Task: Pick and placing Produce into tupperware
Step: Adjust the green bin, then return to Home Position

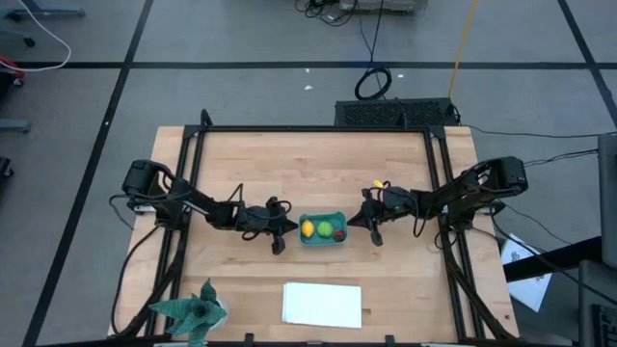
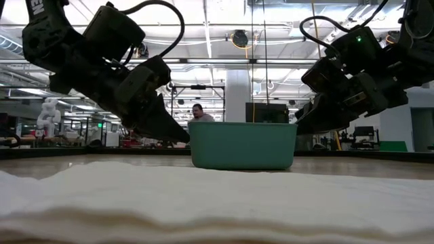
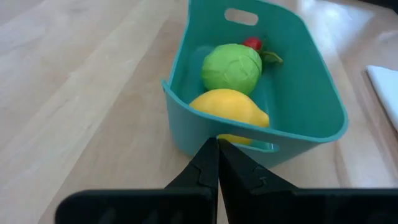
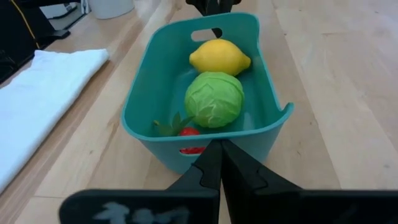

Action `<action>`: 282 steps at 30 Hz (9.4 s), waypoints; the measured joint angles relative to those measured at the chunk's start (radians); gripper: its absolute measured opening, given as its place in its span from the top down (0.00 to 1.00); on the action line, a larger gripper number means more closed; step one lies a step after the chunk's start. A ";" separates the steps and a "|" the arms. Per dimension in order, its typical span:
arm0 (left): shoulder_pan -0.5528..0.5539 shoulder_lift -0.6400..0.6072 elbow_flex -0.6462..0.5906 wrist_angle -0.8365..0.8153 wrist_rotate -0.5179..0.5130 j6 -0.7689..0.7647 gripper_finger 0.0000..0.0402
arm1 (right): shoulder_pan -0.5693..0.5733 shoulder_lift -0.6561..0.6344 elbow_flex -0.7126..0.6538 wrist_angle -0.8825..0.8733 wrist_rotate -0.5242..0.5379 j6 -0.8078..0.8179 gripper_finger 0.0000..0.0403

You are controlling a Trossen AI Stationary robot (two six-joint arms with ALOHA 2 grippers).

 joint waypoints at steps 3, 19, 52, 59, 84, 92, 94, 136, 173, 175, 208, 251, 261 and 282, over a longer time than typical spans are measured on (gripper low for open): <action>0.000 0.000 0.004 -0.006 0.003 0.001 0.99 | 0.002 0.000 0.000 0.000 0.000 0.002 1.00; 0.016 0.000 0.006 -0.004 0.007 -0.001 0.99 | 0.036 0.000 0.000 0.008 0.000 0.014 1.00; 0.016 0.000 0.008 -0.098 0.018 -0.009 0.99 | 0.036 0.000 0.000 0.008 0.003 0.017 1.00; 0.016 -0.044 0.008 -0.170 0.011 -0.005 0.99 | 0.036 0.000 0.000 -0.001 0.003 0.019 1.00; -0.041 -0.203 0.006 -0.368 -0.101 0.145 1.00 | 0.018 -0.318 -0.127 -0.097 0.053 0.001 1.00; -0.069 -0.487 0.006 -0.562 -0.225 0.281 1.00 | 0.018 -0.466 -0.173 -0.098 0.053 -0.016 1.00; -0.074 -0.555 0.005 -0.598 -0.250 0.309 1.00 | 0.018 -0.501 -0.188 -0.097 0.050 -0.018 1.00; -0.158 -1.385 -0.320 -0.544 -0.345 0.568 1.00 | 0.014 -0.741 -0.234 -0.126 0.053 -0.044 1.00; 0.036 -1.658 -0.320 -0.804 -0.009 0.489 0.98 | 0.001 -0.779 -0.234 -0.142 0.076 -0.025 1.00; 0.036 -1.666 -0.320 -0.819 0.016 0.491 0.99 | 0.002 -0.779 -0.234 -0.143 0.075 -0.024 1.00; 0.036 -1.700 -0.459 -0.622 0.074 0.477 1.00 | 0.003 -0.779 -0.234 -0.117 0.074 -0.019 1.00; 0.036 -1.699 -0.459 -0.692 0.049 0.424 1.00 | 0.003 -1.293 -0.235 -0.435 0.149 -0.048 1.00; 0.040 -1.699 -0.460 -0.744 -0.017 0.383 0.99 | 0.003 -1.353 -0.235 -0.615 0.149 -0.018 1.00; 0.040 -1.699 -0.459 -0.755 0.034 0.390 0.99 | 0.003 -1.458 -0.235 -0.864 0.124 0.024 1.00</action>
